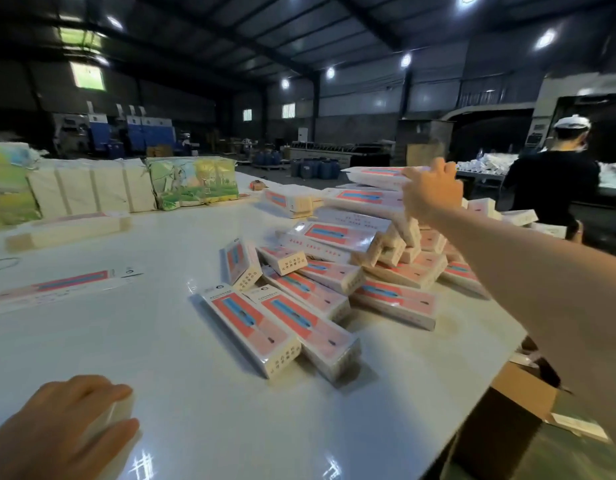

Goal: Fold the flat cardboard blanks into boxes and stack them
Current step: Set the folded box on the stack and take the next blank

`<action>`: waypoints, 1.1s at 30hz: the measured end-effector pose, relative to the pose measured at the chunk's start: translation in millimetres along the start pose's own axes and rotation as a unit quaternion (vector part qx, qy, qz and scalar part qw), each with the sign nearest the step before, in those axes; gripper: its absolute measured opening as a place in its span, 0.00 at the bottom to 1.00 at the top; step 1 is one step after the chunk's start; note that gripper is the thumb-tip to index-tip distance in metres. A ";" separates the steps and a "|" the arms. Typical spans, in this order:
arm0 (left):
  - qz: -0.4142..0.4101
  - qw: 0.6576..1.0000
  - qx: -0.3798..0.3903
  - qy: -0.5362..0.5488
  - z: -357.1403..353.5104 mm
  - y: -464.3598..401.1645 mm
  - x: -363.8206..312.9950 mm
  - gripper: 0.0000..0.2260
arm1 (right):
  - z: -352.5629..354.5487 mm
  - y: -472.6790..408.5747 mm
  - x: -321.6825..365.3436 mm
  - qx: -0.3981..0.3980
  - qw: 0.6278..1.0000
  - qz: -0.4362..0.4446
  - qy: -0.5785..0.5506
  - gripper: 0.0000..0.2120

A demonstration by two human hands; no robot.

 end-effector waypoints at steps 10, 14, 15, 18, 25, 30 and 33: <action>0.048 0.996 -0.022 0.068 40.8 9.7 -45.9 0.21 | 46.5 21.0 106.0 -0.025 0.989 0.139 -0.055 0.21; 0.071 0.995 0.015 0.065 45.7 13.8 -49.7 0.30 | 55.9 120.7 210.1 0.043 0.921 0.286 -0.261 0.14; 0.069 0.995 0.017 0.063 46.3 14.0 -50.5 0.31 | 54.0 154.4 231.7 0.078 0.894 0.325 -0.299 0.13; 0.056 0.996 -0.007 0.073 47.0 14.4 -46.9 0.24 | 35.6 245.8 278.9 0.174 0.830 0.417 -0.328 0.12; 0.060 0.997 -0.003 0.052 42.2 12.6 -43.0 0.10 | 8.6 289.4 291.4 0.223 0.811 0.425 -0.334 0.07; 0.111 0.991 0.032 0.074 48.5 12.9 -32.7 0.12 | 5.5 290.4 290.2 0.217 0.800 0.434 -0.352 0.07; 0.240 0.966 0.031 0.087 79.6 13.2 11.6 0.16 | 4.6 288.3 290.0 0.190 0.795 0.450 -0.359 0.07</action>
Point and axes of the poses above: each hand's wrist, its own y-axis away from the middle knuckle, its own z-axis out of the back of the hand, x = y × z, the point moved 4 cm from there along -y, towards the middle knuckle, and after that the axes turned 4 degrees about z, right-handed, at the moved point
